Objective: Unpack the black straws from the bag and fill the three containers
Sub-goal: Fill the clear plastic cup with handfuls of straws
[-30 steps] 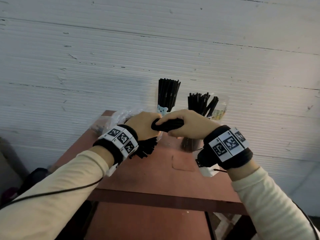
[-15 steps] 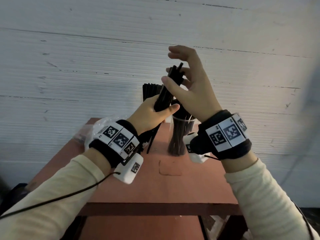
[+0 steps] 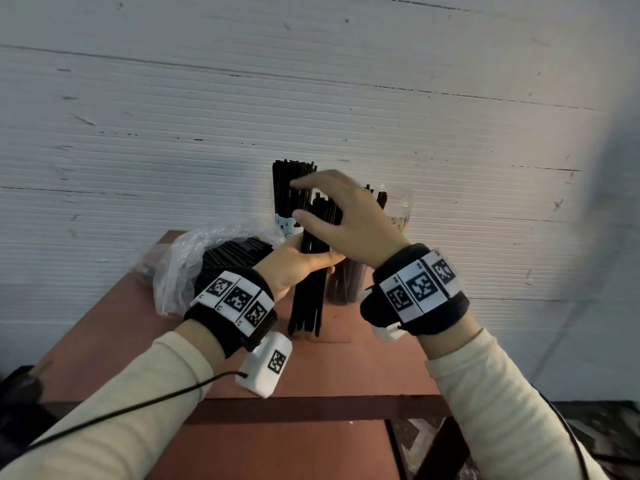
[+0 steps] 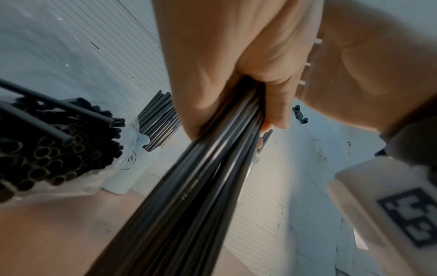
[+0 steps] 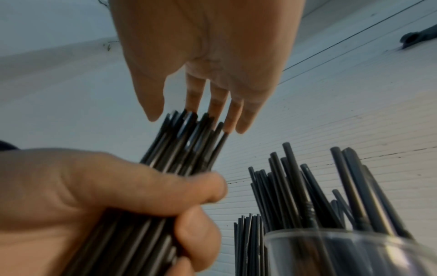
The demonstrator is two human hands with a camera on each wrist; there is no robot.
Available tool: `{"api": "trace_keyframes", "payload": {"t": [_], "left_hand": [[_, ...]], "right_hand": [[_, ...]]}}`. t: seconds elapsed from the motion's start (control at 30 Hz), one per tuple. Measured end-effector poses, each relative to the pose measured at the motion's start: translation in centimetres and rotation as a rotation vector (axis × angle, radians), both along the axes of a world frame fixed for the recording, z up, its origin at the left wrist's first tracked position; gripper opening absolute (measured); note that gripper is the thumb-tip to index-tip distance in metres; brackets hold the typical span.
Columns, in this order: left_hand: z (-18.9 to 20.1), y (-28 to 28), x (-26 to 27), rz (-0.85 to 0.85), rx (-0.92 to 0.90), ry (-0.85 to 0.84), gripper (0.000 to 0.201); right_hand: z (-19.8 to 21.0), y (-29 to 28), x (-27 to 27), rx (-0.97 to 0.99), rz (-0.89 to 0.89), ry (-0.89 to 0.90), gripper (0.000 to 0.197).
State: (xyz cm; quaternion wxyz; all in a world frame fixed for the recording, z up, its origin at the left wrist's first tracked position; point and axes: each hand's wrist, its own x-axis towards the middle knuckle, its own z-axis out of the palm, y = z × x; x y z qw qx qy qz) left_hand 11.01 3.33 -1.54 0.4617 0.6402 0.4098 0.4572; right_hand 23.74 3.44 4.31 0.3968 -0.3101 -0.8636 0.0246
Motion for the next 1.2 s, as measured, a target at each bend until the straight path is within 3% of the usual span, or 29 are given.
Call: {"api": "trace_keyframes", "payload": {"t": [0.13, 0.3, 0.5, 0.57, 0.63, 0.8, 0.9, 1.0, 1.1, 1.2], "left_hand": [[0.1, 0.0, -0.3, -0.053, -0.006, -0.001, 0.030], [-1.2, 0.2, -0.9, -0.146, -0.109, 0.156, 0.008], [-1.8, -0.1, -1.0, -0.180, -0.237, 0.252, 0.009], [-1.5, -0.6, -1.0, -0.185, -0.213, 0.300, 0.029], [-1.3, -0.9, -1.0, -0.173, -0.165, 0.339, 0.043], [-0.4, -1.8, -1.7, -0.160, -0.042, 0.301, 0.033], [1.1, -2.7, -1.5, -0.229, 0.031, 0.394, 0.024], [2.5, -4.0, -0.9, -0.351, 0.087, 0.446, 0.017], [2.2, -4.3, -0.2, -0.378, 0.129, 0.415, 0.010], [0.9, -3.2, 0.3, -0.359, 0.100, 0.308, 0.017]], "right_hand": [[0.0, 0.1, 0.1, -0.003, -0.039, 0.042, 0.040], [-1.4, 0.6, -0.3, -0.097, 0.004, 0.012, 0.020], [-1.8, 0.6, -0.5, -0.088, 0.052, 0.078, 0.012], [-1.8, 0.3, -0.5, -0.102, 0.054, 0.088, 0.010], [-1.5, 0.1, -0.1, -0.092, 0.043, 0.107, 0.018], [-0.6, -1.5, 2.0, -0.199, 0.018, 0.243, 0.074], [-0.3, -2.2, 2.7, -0.319, 0.020, 0.107, 0.084], [-0.6, -2.4, 2.6, -0.518, 0.204, -0.012, 0.058], [-1.5, -2.8, 2.2, -0.484, 0.242, 0.011, 0.018], [-1.7, -2.0, 2.6, -0.420, 0.183, 0.153, 0.022]]}}
